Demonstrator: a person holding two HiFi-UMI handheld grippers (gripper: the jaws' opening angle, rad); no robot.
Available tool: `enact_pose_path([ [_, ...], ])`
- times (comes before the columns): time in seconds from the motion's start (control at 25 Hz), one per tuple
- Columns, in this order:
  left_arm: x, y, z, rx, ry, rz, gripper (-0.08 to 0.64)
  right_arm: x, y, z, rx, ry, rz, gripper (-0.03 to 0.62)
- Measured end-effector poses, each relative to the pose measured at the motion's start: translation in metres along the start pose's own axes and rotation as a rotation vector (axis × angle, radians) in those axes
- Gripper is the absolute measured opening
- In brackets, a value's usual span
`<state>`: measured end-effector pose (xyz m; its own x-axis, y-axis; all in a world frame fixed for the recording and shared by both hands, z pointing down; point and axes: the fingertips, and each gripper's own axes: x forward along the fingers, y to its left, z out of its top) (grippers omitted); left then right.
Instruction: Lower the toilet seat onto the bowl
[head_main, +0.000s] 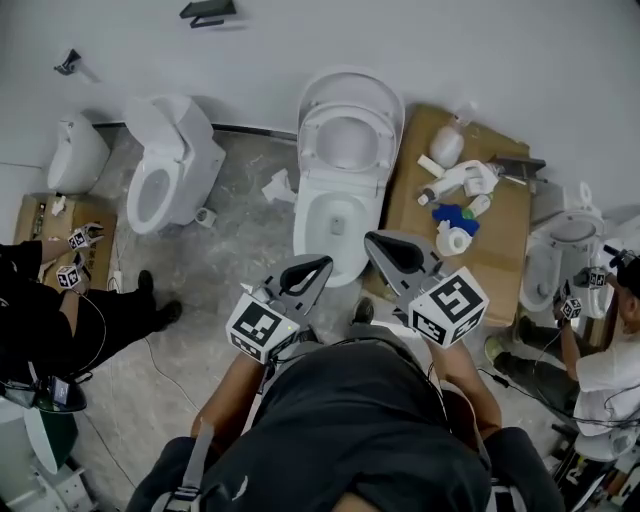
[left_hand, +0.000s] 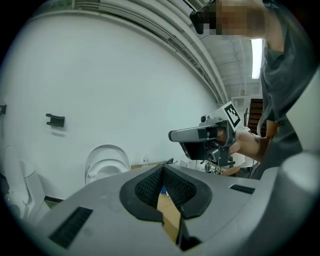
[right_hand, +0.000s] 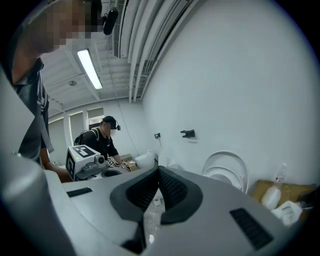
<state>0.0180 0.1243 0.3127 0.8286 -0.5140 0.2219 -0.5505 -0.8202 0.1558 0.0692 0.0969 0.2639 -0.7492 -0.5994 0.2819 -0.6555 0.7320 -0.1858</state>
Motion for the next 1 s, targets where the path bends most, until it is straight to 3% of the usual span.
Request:
enact_pose_path([
  [0.24, 0.018, 0.016, 0.01, 0.016, -0.001, 0.058, 0.005, 0.004, -0.02, -0.004, 0.002, 0.022, 0.054, 0.008],
  [0.44, -0.005, 0.046, 0.015, 0.002, -0.013, 0.125, 0.005, 0.009, -0.027, -0.009, 0.005, 0.044, 0.028, 0.008],
  [0.68, -0.022, 0.074, 0.01, 0.001, -0.007, 0.061, 0.005, 0.024, -0.024, 0.001, 0.039, -0.001, -0.093, 0.008],
  [1.0, -0.033, 0.117, 0.017, -0.003, -0.03, -0.012, 0.005, 0.066, -0.017, 0.01, 0.028, 0.028, -0.162, 0.008],
])
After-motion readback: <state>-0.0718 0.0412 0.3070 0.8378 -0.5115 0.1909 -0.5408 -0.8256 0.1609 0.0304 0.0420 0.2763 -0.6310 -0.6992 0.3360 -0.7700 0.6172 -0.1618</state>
